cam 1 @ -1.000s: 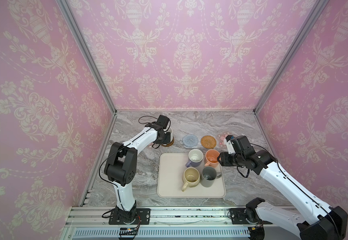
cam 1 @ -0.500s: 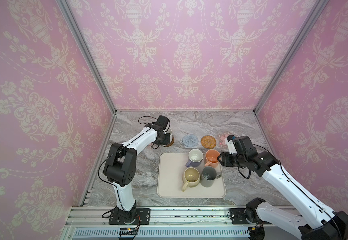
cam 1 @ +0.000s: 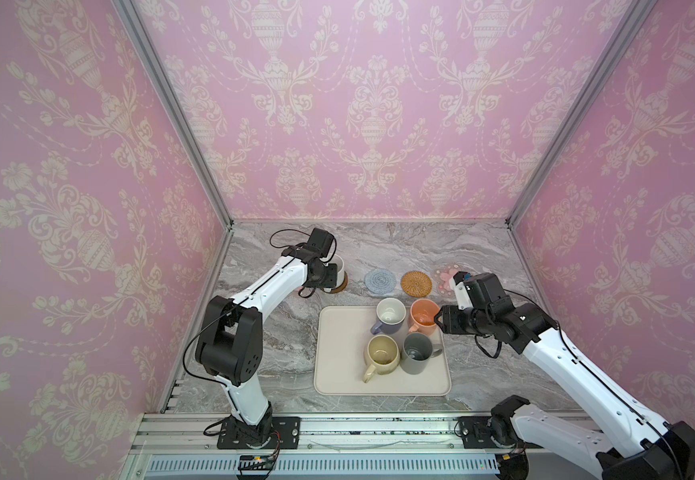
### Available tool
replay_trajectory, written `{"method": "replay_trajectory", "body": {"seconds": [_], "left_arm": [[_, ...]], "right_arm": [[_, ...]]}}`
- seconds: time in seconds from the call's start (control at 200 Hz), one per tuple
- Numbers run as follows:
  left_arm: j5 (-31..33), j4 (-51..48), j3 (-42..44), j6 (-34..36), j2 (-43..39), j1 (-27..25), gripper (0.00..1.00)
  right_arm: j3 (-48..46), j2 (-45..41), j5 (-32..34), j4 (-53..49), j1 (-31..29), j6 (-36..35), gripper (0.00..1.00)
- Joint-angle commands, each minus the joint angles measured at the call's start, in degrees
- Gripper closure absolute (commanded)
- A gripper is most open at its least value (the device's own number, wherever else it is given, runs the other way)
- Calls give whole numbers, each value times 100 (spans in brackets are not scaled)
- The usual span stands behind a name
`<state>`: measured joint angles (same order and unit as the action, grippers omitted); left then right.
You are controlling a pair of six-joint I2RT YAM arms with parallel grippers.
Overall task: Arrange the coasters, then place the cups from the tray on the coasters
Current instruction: 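Lower the mug onto the brown wooden coaster and open the left gripper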
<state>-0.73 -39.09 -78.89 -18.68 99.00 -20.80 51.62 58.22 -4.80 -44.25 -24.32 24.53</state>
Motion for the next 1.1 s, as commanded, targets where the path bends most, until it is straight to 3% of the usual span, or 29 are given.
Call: {"method": "replay_trajectory", "body": {"seconds": [0.0,0.335,0.766,1.091], "left_arm": [[159,-330,117,114,-363,32,51],[183,-557,435,-86,-1240,23,52],[221,-817,616,-135,-1777,14,53],[129,-714,1051,-207,-2159,5,53]], "right_arm": [[-107,-62,-118,15,-47,200,46],[-238,-149,-171,-89,-56,209,48],[-934,-678,62,-429,-82,572,49],[-920,-288,191,-93,-82,728,50]]}}
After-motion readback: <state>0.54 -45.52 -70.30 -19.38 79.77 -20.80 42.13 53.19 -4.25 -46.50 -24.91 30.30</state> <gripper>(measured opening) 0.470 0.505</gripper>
